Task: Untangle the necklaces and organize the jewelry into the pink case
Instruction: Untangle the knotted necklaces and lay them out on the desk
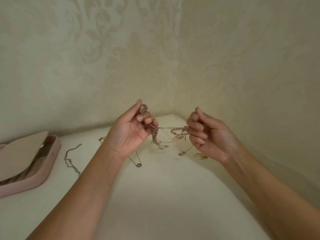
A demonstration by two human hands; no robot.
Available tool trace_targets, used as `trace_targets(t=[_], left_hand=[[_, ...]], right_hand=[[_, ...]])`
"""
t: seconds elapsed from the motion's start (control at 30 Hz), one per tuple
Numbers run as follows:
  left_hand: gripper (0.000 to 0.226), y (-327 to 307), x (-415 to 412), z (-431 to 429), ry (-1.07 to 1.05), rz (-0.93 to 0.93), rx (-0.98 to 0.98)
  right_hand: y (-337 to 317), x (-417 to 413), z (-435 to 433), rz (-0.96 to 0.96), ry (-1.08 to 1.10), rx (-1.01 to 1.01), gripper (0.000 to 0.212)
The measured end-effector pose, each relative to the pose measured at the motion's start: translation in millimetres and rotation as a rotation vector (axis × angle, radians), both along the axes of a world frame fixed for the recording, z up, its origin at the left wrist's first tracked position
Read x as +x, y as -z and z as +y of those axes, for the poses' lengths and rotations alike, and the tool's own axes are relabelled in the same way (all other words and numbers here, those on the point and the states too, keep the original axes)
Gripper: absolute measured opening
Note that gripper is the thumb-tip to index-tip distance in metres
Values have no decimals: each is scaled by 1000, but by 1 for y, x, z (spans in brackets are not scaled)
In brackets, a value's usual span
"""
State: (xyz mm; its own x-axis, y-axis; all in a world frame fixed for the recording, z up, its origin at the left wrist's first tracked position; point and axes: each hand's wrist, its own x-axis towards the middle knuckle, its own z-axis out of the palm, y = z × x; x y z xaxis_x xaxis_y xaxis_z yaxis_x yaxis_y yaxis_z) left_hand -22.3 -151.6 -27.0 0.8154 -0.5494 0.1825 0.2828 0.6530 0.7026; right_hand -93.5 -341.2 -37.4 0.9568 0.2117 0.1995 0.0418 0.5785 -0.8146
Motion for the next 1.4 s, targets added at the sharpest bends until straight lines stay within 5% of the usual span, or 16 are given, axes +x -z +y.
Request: trace_targets(t=[0.3, 0.53, 0.73, 0.93, 1.23, 1.4], left_hand=[[12, 0, 2, 6, -11, 1, 112], [17, 9, -2, 6, 59, -301, 846], [19, 16, -5, 1, 187, -447, 1222], [20, 14, -10, 4, 477, -523, 1329], [37, 18, 3, 5, 116, -302, 1148], [24, 21, 6, 8, 148, -245, 1028]], right_hand=[[-10, -5, -11, 206, 203, -328, 17], [-11, -7, -7, 199, 378, -645, 18], [-11, -8, -6, 191, 439, -720, 19], [-11, -9, -4, 191, 438, -737, 21], [-1, -5, -7, 291, 408, -961, 21], [10, 0, -1, 311, 472, -1076, 19]])
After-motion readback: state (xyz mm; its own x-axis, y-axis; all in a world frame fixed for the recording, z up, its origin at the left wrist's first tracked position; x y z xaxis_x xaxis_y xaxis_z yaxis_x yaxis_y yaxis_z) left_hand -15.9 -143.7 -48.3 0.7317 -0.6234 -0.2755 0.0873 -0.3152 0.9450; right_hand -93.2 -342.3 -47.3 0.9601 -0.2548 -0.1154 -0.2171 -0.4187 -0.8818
